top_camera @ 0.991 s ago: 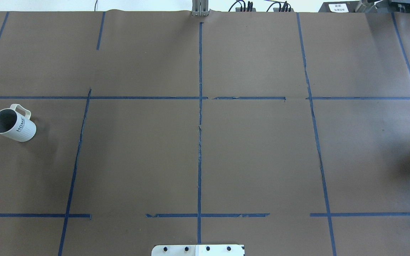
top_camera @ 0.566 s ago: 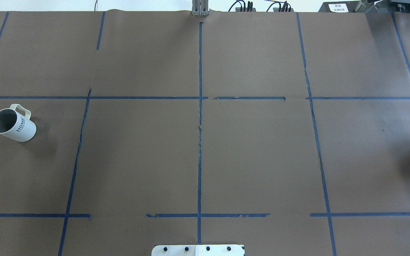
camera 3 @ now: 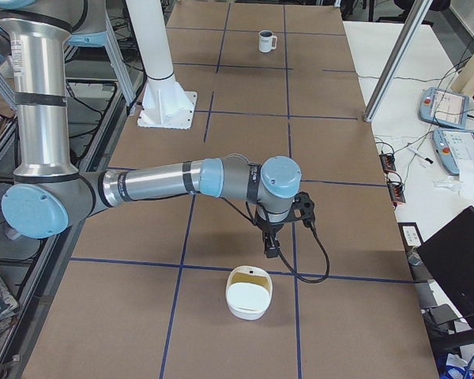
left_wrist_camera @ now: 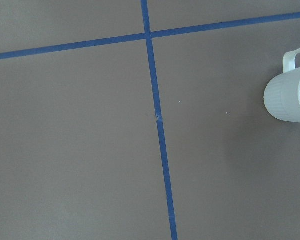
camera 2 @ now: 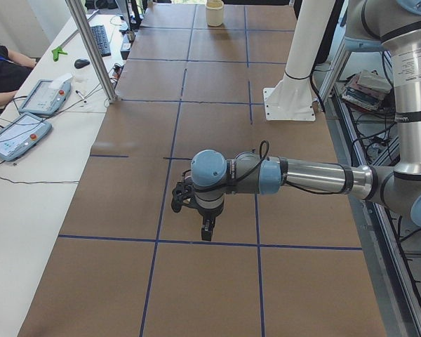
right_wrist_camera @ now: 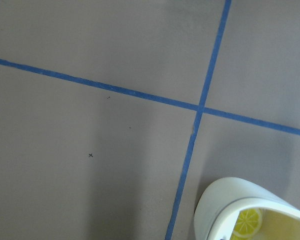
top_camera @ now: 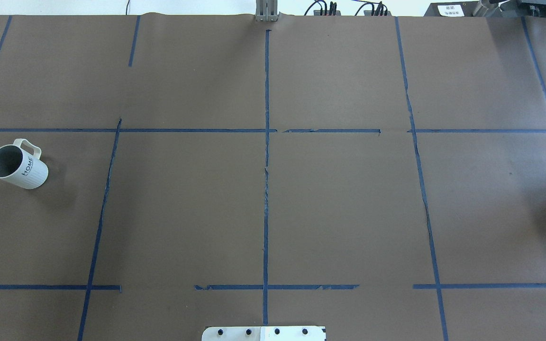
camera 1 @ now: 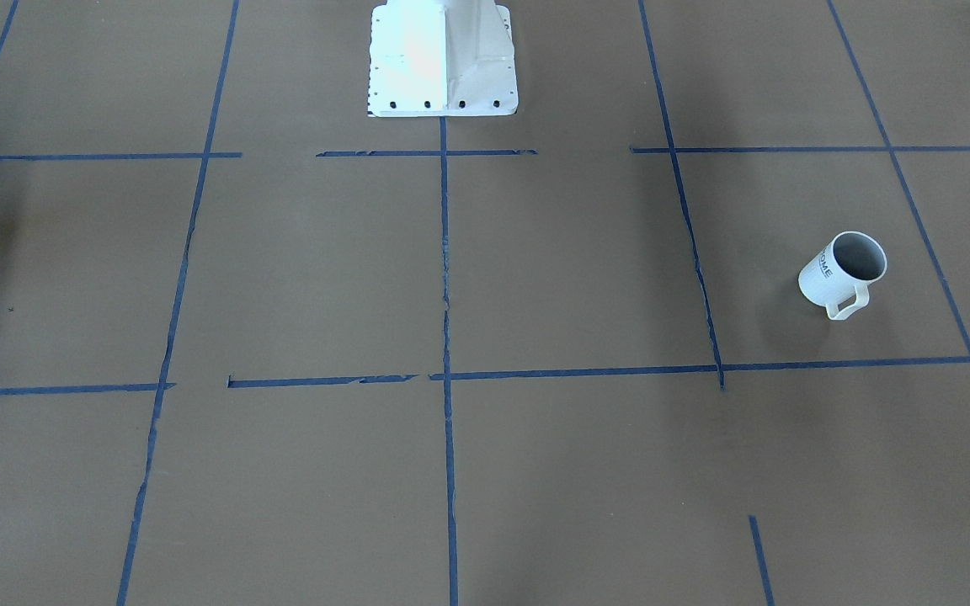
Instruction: Left arm hands cup to right arm to dump lemon
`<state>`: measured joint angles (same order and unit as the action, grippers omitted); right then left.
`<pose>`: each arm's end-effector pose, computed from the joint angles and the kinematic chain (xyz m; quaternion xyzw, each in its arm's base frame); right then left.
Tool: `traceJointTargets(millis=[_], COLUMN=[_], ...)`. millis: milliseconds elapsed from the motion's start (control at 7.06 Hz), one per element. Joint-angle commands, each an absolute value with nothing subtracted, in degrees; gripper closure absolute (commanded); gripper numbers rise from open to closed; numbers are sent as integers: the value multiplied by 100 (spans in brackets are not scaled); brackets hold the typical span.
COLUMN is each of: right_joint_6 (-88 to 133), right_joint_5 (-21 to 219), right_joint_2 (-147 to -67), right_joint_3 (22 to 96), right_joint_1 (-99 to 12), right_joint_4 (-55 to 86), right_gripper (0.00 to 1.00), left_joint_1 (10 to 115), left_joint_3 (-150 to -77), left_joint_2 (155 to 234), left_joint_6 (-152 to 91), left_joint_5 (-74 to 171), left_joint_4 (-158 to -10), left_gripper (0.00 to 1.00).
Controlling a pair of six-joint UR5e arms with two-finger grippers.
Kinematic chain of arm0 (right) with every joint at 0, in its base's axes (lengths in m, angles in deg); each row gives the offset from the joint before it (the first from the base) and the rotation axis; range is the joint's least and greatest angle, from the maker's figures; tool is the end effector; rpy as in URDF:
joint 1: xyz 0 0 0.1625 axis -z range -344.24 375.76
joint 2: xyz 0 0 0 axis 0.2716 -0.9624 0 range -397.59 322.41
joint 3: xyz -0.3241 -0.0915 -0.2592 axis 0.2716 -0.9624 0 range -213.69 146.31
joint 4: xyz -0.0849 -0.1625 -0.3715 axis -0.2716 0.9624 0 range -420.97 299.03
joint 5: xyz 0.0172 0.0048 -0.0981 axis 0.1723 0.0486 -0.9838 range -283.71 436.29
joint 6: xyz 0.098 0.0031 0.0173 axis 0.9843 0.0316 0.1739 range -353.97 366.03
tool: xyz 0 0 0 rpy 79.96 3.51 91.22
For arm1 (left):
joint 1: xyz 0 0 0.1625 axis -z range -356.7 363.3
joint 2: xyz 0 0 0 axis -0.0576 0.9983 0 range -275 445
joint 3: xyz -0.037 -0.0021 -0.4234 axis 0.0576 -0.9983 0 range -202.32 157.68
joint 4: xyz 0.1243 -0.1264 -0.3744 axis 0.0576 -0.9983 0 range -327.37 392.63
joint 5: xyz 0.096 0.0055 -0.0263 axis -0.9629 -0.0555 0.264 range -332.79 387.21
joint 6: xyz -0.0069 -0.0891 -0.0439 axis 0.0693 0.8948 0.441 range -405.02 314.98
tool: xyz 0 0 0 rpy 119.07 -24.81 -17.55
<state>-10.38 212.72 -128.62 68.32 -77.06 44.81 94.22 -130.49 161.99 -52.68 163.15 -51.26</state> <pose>0.0844 -0.4674 0.5893 0.0278 -0.3947 -0.0923 0.9138 -0.0681 -0.3924 0.6123 0.0216 0.3898 0.0508 0.9193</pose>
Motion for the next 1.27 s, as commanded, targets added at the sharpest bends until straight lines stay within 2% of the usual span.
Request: traceJointTargets(millis=[0,283,566,708,850,1133], right_joint_6=[-979,-672,353,366,331,305], right_joint_5=[21270,21244,21226,21235,21226,20973], right_joint_2=[-13057,-13162,-13609,-13785,-13796,-13796], right_joint_3=[6879,6879,6879,6879,6888,6888], right_joint_1=[-7653,-7530,-7293,-7292,-7292,-7257], right_joint_4=[4477,4198,2779,2528,2534,2543], right_gripper=[0,0,0,0,0,0], left_joint_1=[9427,9427,9427,9427,9427,9427], left_joint_3=[-12990,-13094,-13104,-13008,-12764,-12717], left_joint_2=[16234,16252,16270,16252,16209,16191], left_joint_6=[-5267,-5250,-5276,-5285,-5241,-5249], left_joint_5=[16326,16326,16326,16257,16299,16247], left_joint_4=[-5157,-5157,-5148,-5139,-5139,-5087], left_gripper=[0,0,0,0,0,0])
